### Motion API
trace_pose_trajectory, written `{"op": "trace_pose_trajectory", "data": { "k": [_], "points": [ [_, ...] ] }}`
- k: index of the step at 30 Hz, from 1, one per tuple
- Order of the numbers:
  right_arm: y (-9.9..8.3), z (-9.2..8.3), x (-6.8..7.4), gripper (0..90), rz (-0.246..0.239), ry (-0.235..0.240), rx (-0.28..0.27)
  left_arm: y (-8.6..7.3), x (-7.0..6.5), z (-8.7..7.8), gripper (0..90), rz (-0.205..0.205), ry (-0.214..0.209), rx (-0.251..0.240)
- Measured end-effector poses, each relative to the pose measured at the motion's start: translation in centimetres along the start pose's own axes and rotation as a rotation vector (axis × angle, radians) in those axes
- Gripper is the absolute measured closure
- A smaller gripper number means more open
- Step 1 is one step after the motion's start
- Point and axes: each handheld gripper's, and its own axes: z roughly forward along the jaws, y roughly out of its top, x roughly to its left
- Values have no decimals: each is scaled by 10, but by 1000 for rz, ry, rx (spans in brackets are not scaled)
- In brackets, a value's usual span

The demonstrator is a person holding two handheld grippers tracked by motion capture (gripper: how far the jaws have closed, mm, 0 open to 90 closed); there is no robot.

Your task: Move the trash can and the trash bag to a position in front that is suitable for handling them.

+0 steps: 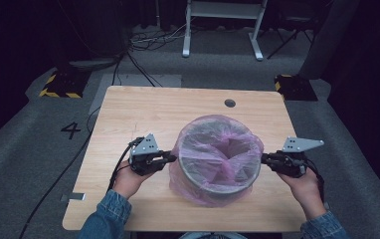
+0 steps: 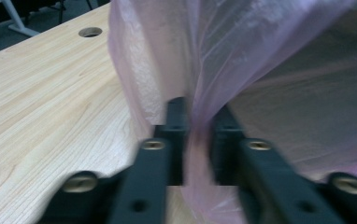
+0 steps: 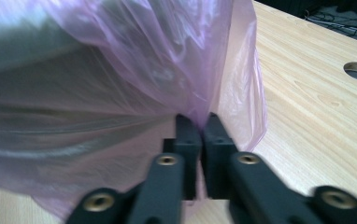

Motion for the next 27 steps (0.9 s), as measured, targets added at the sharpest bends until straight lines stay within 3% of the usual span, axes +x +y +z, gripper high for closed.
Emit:
{"op": "trace_pose_trajectory", "data": {
  "k": [4,10,14,19,24,27],
  "points": [
    [5,13,-7,899,23,2,21,-1,4,10,894,-37,-10,-10],
    [-7,39,-12,900,57,30,110,-8,-1,28,895,-9,-18,108],
    [-17,39,-12,900,83,42,150,-14,-5,31,894,-1,-37,167],
    [-31,35,-7,900,88,48,186,-23,-12,29,894,15,-56,202],
    [-46,34,-5,900,93,34,257,-32,-9,37,894,3,-19,272],
    [-52,31,-4,900,105,31,279,-37,-9,38,894,2,-34,286]
  ]
}}
